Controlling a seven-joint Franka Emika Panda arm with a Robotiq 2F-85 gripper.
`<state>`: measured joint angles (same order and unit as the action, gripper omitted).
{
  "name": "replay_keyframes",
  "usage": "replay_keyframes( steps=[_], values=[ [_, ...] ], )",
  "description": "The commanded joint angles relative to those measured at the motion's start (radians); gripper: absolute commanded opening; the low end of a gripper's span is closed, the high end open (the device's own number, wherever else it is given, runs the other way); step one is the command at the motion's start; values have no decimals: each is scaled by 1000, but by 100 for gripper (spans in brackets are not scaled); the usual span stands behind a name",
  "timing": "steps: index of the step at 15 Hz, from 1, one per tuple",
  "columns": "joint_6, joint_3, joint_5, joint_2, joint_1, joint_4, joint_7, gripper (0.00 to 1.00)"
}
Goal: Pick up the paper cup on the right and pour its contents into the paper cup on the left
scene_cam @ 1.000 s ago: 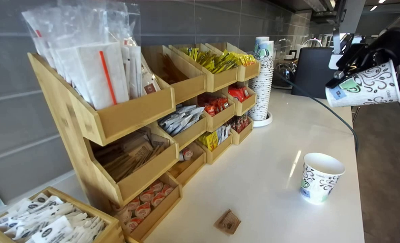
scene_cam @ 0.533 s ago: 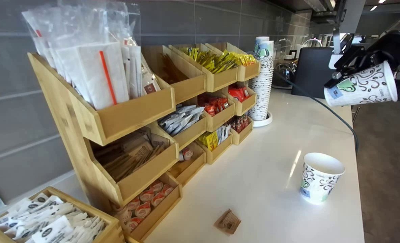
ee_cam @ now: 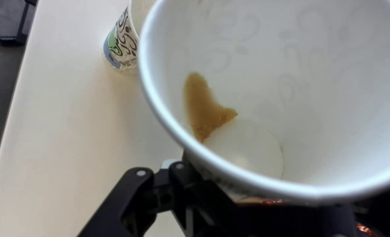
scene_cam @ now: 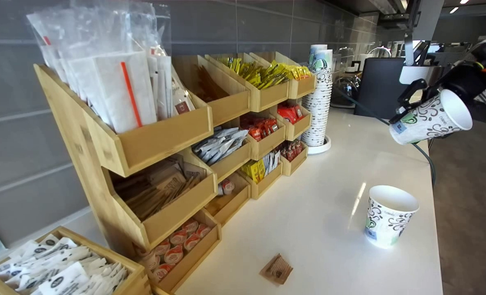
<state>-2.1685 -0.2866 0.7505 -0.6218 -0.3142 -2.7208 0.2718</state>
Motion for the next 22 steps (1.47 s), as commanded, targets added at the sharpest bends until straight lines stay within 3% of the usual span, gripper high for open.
replay_keyframes(
  steps=[1,6,12,13,18,19,22],
  values=[
    [14,13,55,71,-21,13,94,42],
    [24,2,112,140,-50,-1,185,42],
    [6,10,248,265,-32,-28,206,42],
    [10,18,199,224,-51,-31,192,67],
    [8,17,227,270,-46,-32,193,67],
    [8,17,227,270,-46,-32,193,42],
    [30,-13,259,317,-62,-33,212,42]
  ],
)
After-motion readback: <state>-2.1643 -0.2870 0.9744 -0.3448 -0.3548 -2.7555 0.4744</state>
